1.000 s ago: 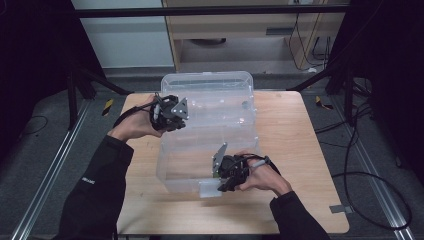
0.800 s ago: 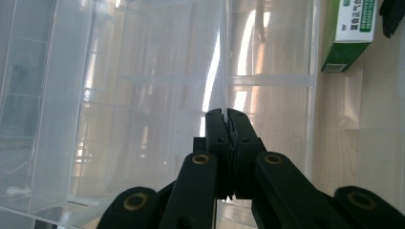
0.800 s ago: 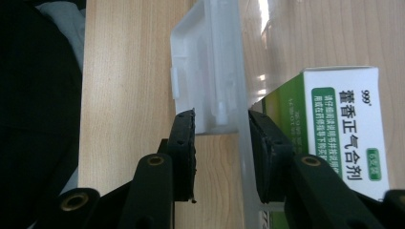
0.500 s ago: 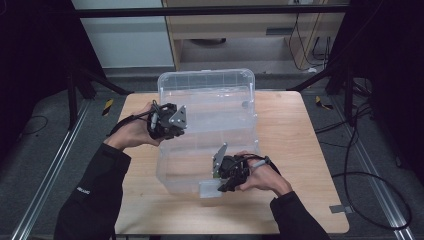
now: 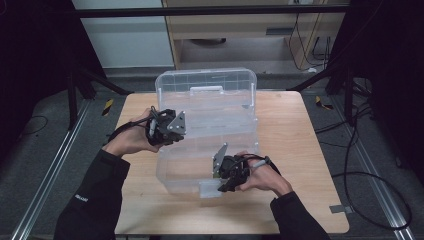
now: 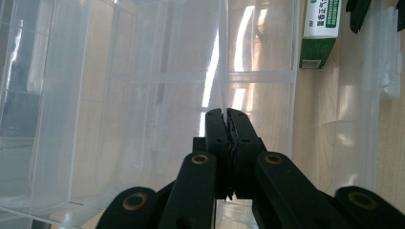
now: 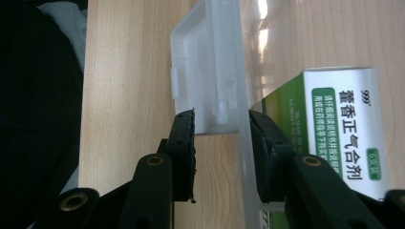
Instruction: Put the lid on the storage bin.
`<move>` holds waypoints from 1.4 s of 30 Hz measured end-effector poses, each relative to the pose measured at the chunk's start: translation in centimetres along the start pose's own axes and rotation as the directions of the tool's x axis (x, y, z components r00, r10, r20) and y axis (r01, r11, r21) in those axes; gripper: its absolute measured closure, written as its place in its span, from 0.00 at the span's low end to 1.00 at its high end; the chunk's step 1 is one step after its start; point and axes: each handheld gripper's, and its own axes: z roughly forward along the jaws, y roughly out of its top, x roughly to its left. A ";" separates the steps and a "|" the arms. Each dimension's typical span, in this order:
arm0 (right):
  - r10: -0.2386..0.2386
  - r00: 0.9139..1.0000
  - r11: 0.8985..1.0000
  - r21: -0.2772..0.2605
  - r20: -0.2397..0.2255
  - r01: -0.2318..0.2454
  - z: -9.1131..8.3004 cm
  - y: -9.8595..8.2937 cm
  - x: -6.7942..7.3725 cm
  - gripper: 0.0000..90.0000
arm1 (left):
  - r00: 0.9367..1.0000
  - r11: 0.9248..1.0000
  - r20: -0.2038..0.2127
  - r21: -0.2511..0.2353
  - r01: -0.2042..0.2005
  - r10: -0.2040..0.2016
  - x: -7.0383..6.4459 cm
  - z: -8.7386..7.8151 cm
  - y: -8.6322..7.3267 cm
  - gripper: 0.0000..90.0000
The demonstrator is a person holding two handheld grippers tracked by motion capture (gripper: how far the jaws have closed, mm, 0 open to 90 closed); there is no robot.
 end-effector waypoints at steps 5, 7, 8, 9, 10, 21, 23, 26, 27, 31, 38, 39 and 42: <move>-0.005 1.000 1.000 -0.007 0.004 0.005 0.0 0.0 0.1 0.72 | 1.000 1.000 0.005 -0.009 0.006 -0.006 -0.4 -0.1 -0.2 0.98; -0.003 1.000 1.000 -0.005 0.004 0.003 0.0 -0.1 0.1 0.72 | 1.000 1.000 0.004 -0.013 0.004 -0.004 -0.6 0.0 -0.2 0.98; -0.003 1.000 1.000 -0.005 0.004 0.003 0.0 -0.1 0.1 0.72 | 1.000 1.000 0.005 -0.005 0.003 -0.003 -0.7 -0.1 -0.2 0.98; -0.002 1.000 1.000 -0.004 0.004 0.002 0.0 -0.1 0.1 0.72 | 1.000 1.000 0.008 -0.004 0.010 -0.010 -0.9 -0.1 -0.2 0.98; -0.002 1.000 1.000 -0.004 0.004 0.002 0.0 -0.1 0.1 0.72 | 1.000 1.000 0.006 -0.004 0.001 -0.001 -0.9 -0.1 -0.2 0.98; 0.003 1.000 1.000 -0.001 0.017 -0.003 -0.1 0.0 0.3 0.72 | 0.999 1.000 0.027 -0.007 0.027 -0.026 -1.8 -0.1 -0.5 0.97; -0.002 1.000 1.000 -0.007 0.015 0.002 -0.1 -0.1 0.3 0.72 | 0.999 1.000 0.025 -0.013 0.028 -0.028 -2.0 0.0 -0.6 0.97; -0.010 1.000 1.000 -0.008 0.021 0.011 -0.1 -0.1 0.3 0.71 | 0.999 1.000 0.023 -0.004 0.024 -0.024 -2.3 -0.1 -0.6 0.97; -0.009 1.000 1.000 -0.008 0.024 0.009 -0.1 -0.1 0.4 0.71 | 1.000 1.000 0.021 -0.004 0.024 -0.023 -2.3 0.0 -0.6 0.97; -0.014 0.999 1.000 -0.016 0.029 0.014 -0.1 -0.1 0.4 0.71 | 1.000 1.000 0.023 -0.001 0.018 -0.018 -2.4 0.0 -0.6 0.97; -0.015 0.998 1.000 -0.025 0.055 0.016 -0.1 -0.2 0.8 0.70 | 0.999 1.000 0.031 0.000 0.018 -0.018 -2.7 0.0 -0.7 0.96; -0.018 0.998 1.000 -0.025 0.056 0.019 -0.1 -0.2 0.8 0.70 | 0.999 1.000 0.032 0.000 0.020 -0.020 -2.7 0.0 -0.7 0.96; -0.012 0.998 1.000 -0.028 0.060 0.013 -0.1 -0.2 0.8 0.69 | 0.999 1.000 0.033 -0.002 0.020 -0.020 -2.9 0.1 -0.7 0.96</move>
